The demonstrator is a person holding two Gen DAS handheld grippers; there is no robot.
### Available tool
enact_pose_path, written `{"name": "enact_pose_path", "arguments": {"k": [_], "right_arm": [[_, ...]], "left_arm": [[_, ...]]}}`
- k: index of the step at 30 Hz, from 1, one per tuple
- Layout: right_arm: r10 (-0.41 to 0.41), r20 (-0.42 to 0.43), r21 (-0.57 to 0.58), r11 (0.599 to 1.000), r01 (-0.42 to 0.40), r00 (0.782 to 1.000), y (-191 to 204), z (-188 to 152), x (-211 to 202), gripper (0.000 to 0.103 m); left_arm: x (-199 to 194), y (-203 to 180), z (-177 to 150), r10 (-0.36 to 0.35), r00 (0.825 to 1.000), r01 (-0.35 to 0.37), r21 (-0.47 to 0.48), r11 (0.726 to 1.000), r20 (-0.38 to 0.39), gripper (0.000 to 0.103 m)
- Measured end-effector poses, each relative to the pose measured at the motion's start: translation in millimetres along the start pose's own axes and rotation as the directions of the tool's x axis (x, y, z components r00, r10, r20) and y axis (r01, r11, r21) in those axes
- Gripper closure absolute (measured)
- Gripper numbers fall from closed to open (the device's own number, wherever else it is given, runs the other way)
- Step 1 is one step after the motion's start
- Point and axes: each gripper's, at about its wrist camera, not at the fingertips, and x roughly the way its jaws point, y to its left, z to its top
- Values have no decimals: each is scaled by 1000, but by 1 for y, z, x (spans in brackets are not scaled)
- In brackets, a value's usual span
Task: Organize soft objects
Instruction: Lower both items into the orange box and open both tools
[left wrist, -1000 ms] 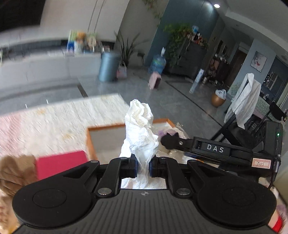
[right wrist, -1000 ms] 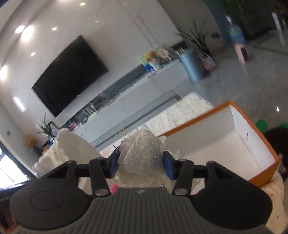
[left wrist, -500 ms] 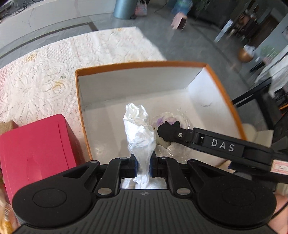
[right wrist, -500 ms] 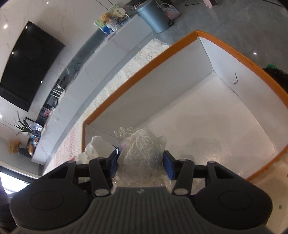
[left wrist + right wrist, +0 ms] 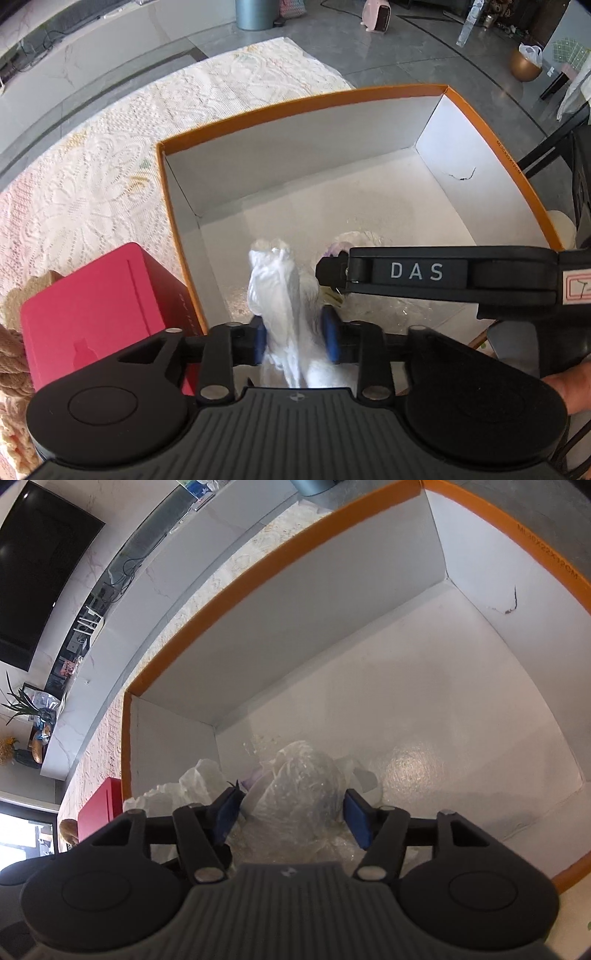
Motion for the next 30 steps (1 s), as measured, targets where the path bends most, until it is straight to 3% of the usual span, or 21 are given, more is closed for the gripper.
{"name": "enact_pose_path", "arguments": {"k": [2, 7, 11, 16, 20, 26, 30], "right_arm": [[-2, 2, 2, 1000, 2, 1000, -1, 1, -2, 33], [-9, 15, 1, 1000, 9, 1000, 0, 2, -10, 32], [0, 25, -12, 1000, 1, 1000, 2, -1, -17, 35], [19, 22, -14, 1000, -19, 1000, 3, -2, -18, 56], [19, -4, -25, 1000, -19, 1000, 9, -5, -9, 74], [14, -1, -60, 998, -14, 1000, 16, -8, -19, 74], [5, 45, -125, 992, 1, 999, 26, -14, -43, 62]], "left_arm": [[-7, -5, -2, -2, 1000, 1, 16, 1000, 28, 57], [-17, -10, 1, -12, 999, 10, 32, 999, 47, 58], [-25, -11, -4, -4, 998, 1, 60, 998, 59, 80], [-26, -18, -6, 30, 997, -36, 108, 993, 65, 94], [-17, -26, -7, 51, 998, -57, 161, 985, 40, 96], [-20, -21, -10, 11, 998, -19, 130, 991, 68, 94], [-41, -15, -17, -25, 993, 14, 95, 995, 118, 92]]}}
